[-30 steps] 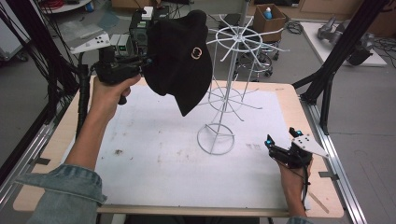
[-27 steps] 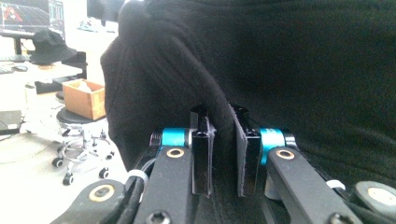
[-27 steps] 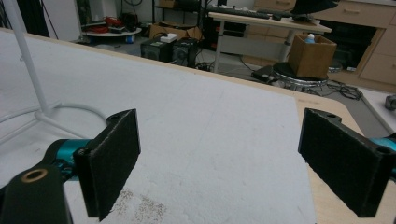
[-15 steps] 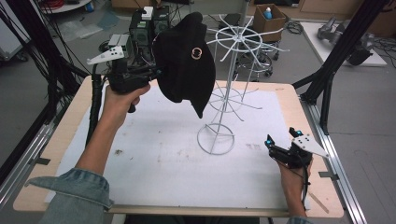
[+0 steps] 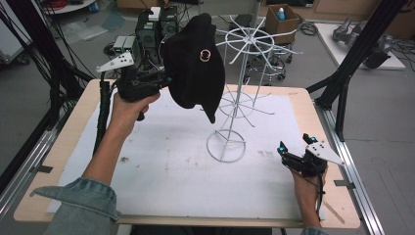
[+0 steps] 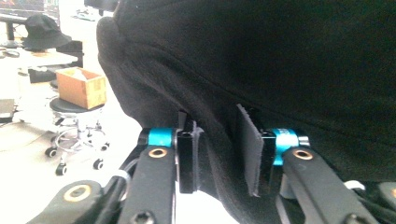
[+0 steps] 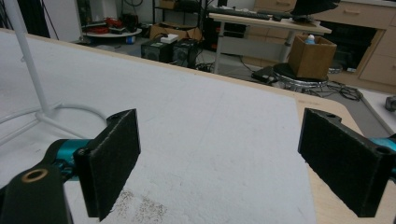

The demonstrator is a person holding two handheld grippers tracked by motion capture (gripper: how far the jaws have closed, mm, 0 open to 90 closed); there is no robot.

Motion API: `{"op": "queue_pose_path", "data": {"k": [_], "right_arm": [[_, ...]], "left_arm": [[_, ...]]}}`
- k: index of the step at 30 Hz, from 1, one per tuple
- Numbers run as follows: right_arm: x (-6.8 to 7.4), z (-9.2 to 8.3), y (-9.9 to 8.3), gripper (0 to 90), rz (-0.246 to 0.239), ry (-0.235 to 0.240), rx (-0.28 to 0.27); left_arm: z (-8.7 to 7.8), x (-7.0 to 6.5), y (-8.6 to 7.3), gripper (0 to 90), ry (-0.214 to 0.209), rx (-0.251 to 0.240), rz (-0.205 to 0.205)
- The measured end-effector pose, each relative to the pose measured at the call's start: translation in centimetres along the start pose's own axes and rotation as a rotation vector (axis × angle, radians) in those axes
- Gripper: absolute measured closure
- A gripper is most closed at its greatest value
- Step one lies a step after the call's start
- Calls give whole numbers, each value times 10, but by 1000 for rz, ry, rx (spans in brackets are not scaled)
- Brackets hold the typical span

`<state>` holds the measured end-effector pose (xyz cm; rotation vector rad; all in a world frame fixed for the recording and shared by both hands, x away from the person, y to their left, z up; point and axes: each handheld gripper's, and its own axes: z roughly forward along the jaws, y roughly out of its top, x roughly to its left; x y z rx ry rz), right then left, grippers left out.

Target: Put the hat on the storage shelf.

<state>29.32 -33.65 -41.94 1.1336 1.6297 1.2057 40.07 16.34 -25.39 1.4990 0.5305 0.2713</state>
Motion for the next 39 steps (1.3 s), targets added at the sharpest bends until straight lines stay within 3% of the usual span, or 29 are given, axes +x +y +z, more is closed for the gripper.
{"op": "queue_pose_path", "data": {"k": [8,15,17,21,30,33,34,35,39], "right_arm": [[0,0,0,123,-2,2,1],[1,0,0,123,-1,0,0],[1,0,0,123,-4,-1,1],[1,0,0,123,-3,1,0],[1,0,0,123,-2,-1,-4],[1,1,1,122,-2,1,-7],[2,2,1,122,-2,1,-9],[2,3,1,122,-4,2,-10],[4,5,2,122,-3,6,-12]], "left_arm": [[-5,1,-1,606,24,-8,-6],[-19,4,-3,567,41,-43,-27],[-24,4,-3,498,45,-57,-35],[-36,4,-3,465,65,-69,-32],[-67,1,-11,396,155,-86,-13],[-75,-3,-16,370,201,-71,17],[-80,-6,-20,350,234,-50,38],[-80,-6,-20,341,234,-50,38],[-88,-14,-31,298,303,-12,81]]}}
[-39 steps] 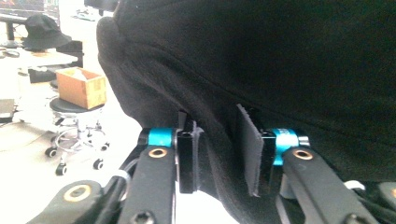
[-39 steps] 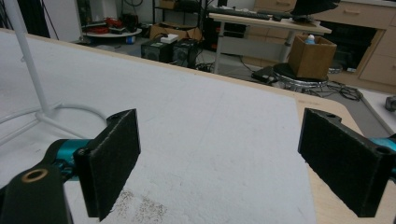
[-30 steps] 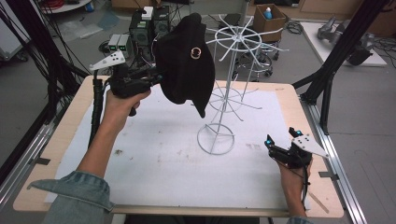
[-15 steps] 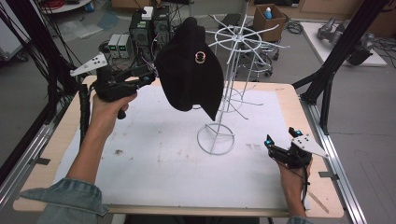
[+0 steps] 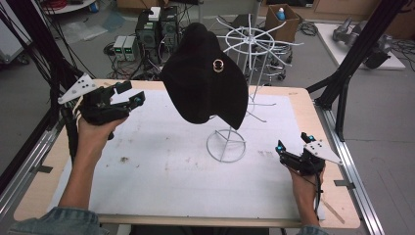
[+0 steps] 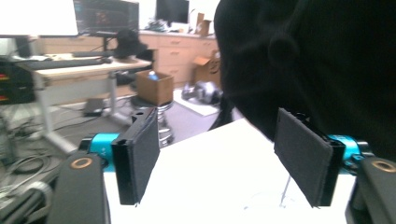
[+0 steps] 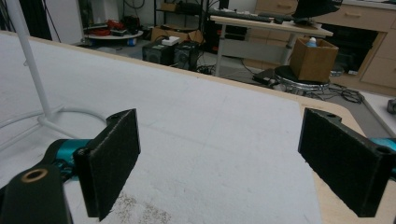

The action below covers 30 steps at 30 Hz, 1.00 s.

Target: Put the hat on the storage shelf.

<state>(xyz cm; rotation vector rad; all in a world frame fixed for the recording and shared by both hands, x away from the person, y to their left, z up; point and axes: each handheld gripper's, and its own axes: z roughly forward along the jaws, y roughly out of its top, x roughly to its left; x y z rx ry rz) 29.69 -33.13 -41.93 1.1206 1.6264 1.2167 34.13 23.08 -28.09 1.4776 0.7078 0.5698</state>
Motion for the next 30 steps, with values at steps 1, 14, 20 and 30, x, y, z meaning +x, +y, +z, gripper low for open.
{"op": "queue_pose_path", "data": {"k": [1,14,20,30], "right_arm": [[0,0,0,121,-2,0,1],[2,0,1,120,-9,-5,4],[3,0,1,120,-13,-7,7],[4,0,1,119,-12,1,10]], "left_arm": [[-3,-1,-4,288,15,8,10],[-27,-4,-67,207,197,79,54],[-33,-3,-84,198,255,96,74],[-35,-2,-95,195,286,123,110]]}}
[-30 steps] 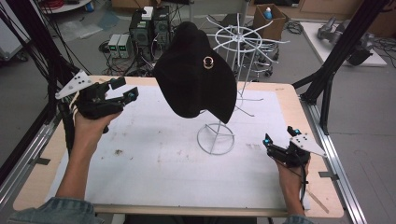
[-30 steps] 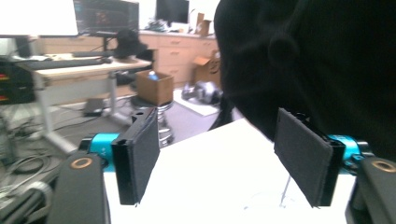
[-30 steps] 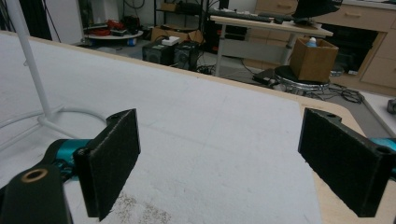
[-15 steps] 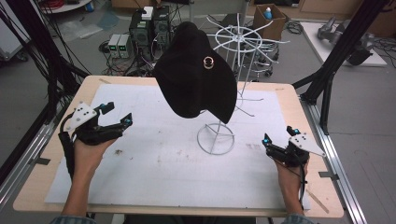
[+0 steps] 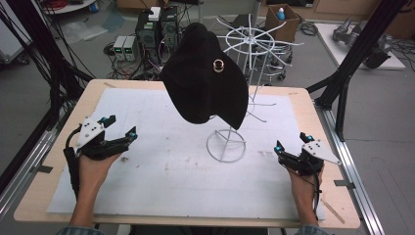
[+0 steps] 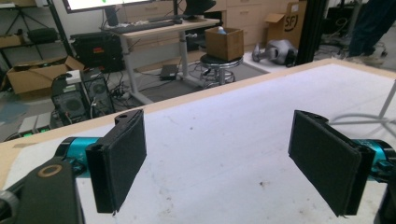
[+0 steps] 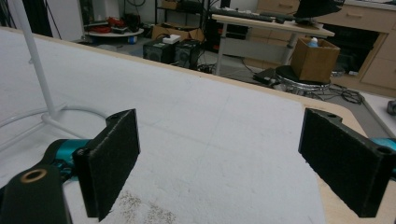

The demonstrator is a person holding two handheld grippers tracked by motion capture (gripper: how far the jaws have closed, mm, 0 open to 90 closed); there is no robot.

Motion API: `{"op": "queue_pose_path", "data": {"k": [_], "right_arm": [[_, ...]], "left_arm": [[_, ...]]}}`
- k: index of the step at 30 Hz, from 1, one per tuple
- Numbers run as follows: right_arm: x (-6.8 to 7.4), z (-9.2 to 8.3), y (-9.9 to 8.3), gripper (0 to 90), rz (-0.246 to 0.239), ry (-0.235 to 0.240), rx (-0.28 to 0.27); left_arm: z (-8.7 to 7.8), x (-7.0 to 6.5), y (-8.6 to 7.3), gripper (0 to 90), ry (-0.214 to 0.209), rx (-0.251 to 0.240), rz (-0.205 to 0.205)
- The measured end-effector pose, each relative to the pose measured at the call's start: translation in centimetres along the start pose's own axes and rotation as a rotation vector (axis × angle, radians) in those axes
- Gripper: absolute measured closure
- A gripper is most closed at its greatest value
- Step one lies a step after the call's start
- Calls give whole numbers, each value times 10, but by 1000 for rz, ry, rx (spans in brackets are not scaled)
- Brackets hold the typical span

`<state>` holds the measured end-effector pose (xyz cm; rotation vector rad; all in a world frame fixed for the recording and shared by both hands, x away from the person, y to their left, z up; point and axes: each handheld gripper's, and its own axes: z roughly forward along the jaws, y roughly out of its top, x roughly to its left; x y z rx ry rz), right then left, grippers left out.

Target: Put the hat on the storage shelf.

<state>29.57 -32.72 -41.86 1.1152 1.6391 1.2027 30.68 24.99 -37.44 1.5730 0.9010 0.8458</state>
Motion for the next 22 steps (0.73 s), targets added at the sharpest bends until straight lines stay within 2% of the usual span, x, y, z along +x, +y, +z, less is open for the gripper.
{"op": "queue_pose_path", "data": {"k": [7,9,15,22], "right_arm": [[1,1,0,119,-3,4,2],[1,1,0,120,-4,3,2],[1,1,0,119,-9,3,2],[1,1,0,120,-11,4,1]], "left_arm": [[-3,4,-11,194,28,17,-12],[-3,6,-13,193,28,20,-27],[-2,5,-13,189,27,17,-25],[-1,7,-16,189,29,37,-29]]}}
